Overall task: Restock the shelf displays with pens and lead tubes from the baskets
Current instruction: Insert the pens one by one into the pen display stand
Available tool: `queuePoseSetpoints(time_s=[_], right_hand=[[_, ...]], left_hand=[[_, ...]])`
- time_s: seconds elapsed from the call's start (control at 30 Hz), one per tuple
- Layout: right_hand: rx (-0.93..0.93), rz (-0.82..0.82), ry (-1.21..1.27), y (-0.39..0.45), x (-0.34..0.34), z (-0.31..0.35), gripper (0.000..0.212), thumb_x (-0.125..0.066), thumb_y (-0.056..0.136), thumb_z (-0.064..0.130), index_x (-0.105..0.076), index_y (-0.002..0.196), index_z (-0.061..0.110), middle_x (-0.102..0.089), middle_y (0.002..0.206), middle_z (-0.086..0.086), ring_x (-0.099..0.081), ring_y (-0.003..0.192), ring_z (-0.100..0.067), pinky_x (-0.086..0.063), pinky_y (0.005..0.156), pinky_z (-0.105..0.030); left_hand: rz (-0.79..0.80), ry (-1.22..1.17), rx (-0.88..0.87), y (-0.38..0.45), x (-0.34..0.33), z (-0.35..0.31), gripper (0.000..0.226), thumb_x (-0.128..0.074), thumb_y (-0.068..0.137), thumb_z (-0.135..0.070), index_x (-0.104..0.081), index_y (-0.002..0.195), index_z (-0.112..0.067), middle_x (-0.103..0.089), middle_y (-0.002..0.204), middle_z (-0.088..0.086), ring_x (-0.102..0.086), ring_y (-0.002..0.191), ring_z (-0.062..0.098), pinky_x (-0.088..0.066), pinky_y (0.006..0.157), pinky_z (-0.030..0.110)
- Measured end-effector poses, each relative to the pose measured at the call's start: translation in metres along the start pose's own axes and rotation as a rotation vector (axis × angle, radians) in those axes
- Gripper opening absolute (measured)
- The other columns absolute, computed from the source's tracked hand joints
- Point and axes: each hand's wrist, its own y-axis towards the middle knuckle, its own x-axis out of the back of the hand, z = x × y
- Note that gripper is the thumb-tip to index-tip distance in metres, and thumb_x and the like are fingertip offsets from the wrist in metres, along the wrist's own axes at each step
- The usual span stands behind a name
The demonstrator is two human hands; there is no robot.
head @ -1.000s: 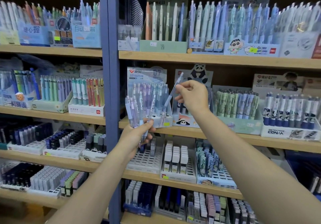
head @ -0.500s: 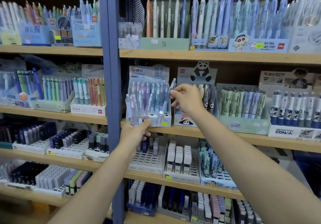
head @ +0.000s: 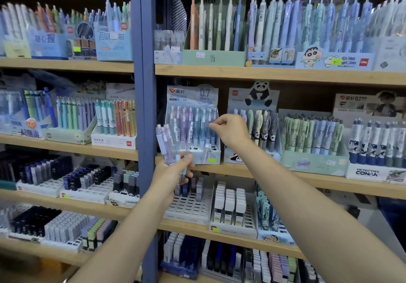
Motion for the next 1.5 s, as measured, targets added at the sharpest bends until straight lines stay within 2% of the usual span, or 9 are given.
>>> queuePoseSetpoints(time_s=[0.2,0.37,0.43,0.5,0.67,0.9,1.1,1.33,1.5], right_hand=[[0.001,-0.103,0.091,-0.018,0.017,0.0,0.027,-0.065,0.096,0.034,-0.069,0.086,0.009,-0.065,0.072,-0.003,-0.055,0.062,-0.01,-0.046,0.066,-0.027],[-0.059,0.271,0.255,-0.049,0.027,0.007,0.026,-0.07,0.091,0.042,-0.074,0.095,0.016,-0.069,0.075,-0.005,-0.051,0.051,-0.013,-0.042,0.048,-0.024],[-0.058,0.339,0.224,-0.054,0.026,0.005,0.026,-0.071,0.092,0.036,-0.074,0.095,0.011,-0.066,0.074,-0.017,-0.053,0.055,-0.018,-0.042,0.047,-0.023],[-0.048,0.354,0.233,-0.056,0.027,0.002,0.023,-0.067,0.096,0.028,-0.072,0.09,0.007,-0.061,0.068,-0.015,-0.053,0.057,-0.022,-0.043,0.048,-0.024],[-0.142,0.306,0.449,-0.056,0.034,-0.007,0.018,-0.059,0.101,0.02,-0.067,0.098,0.004,-0.064,0.091,-0.009,-0.058,0.057,-0.016,-0.048,0.052,-0.028],[-0.163,0.267,0.637,-0.059,0.027,-0.002,0.018,-0.066,0.097,0.019,-0.071,0.095,0.002,-0.069,0.089,-0.01,-0.071,0.072,-0.021,-0.061,0.07,-0.031],[-0.154,0.088,0.586,-0.051,0.031,-0.001,0.017,-0.057,0.101,0.015,-0.07,0.101,0.005,-0.07,0.092,-0.015,-0.071,0.075,-0.021,-0.062,0.077,-0.035],[-0.032,-0.117,0.463,-0.031,0.041,0.004,0.015,-0.055,0.102,0.013,-0.07,0.105,0.015,-0.07,0.095,-0.005,-0.068,0.076,-0.014,-0.062,0.077,-0.032],[-0.012,-0.146,0.37,-0.02,0.034,0.004,0.019,-0.053,0.103,0.012,-0.07,0.111,0.01,-0.069,0.089,-0.001,-0.067,0.076,-0.015,-0.062,0.08,-0.035]], left_hand=[[0.069,-0.054,0.013,-0.003,-0.001,-0.003,0.018,-0.074,0.09,-0.021,-0.07,0.107,-0.015,-0.072,0.079,0.003,-0.061,0.062,0.013,-0.051,0.063,0.028],[0.121,-0.023,0.022,-0.009,-0.016,-0.005,0.016,-0.076,0.088,-0.016,-0.071,0.103,-0.015,-0.072,0.078,0.001,-0.059,0.059,0.011,-0.051,0.06,0.026],[0.146,-0.014,0.029,-0.014,-0.022,-0.005,0.016,-0.076,0.088,-0.017,-0.07,0.102,-0.014,-0.071,0.078,0.002,-0.059,0.057,0.011,-0.05,0.057,0.025],[0.169,-0.022,0.047,-0.02,-0.023,-0.005,0.017,-0.075,0.089,-0.021,-0.069,0.104,-0.014,-0.07,0.078,0.003,-0.057,0.054,0.012,-0.048,0.051,0.023],[0.208,-0.112,0.116,-0.026,-0.014,-0.005,0.025,-0.066,0.095,-0.02,-0.067,0.114,-0.005,-0.072,0.082,0.006,-0.052,0.05,0.012,-0.039,0.043,0.02],[0.061,0.023,0.05,-0.028,-0.017,-0.006,0.016,-0.077,0.087,-0.015,-0.07,0.102,-0.014,-0.072,0.08,0.004,-0.047,0.05,0.01,-0.039,0.045,0.021],[-0.032,0.131,0.009,-0.021,-0.015,-0.004,0.017,-0.078,0.087,-0.025,-0.072,0.1,-0.016,-0.068,0.083,0.006,-0.046,0.048,0.01,-0.038,0.046,0.024],[0.052,0.112,0.057,-0.018,-0.002,-0.003,0.022,-0.071,0.093,-0.022,-0.056,0.107,-0.014,-0.046,0.063,-0.001,-0.039,0.048,0.011,-0.035,0.044,0.024],[0.103,0.105,0.034,-0.021,0.0,-0.005,0.017,-0.069,0.094,-0.02,-0.056,0.095,-0.009,-0.058,0.068,0.005,-0.045,0.047,0.013,-0.037,0.045,0.026]])
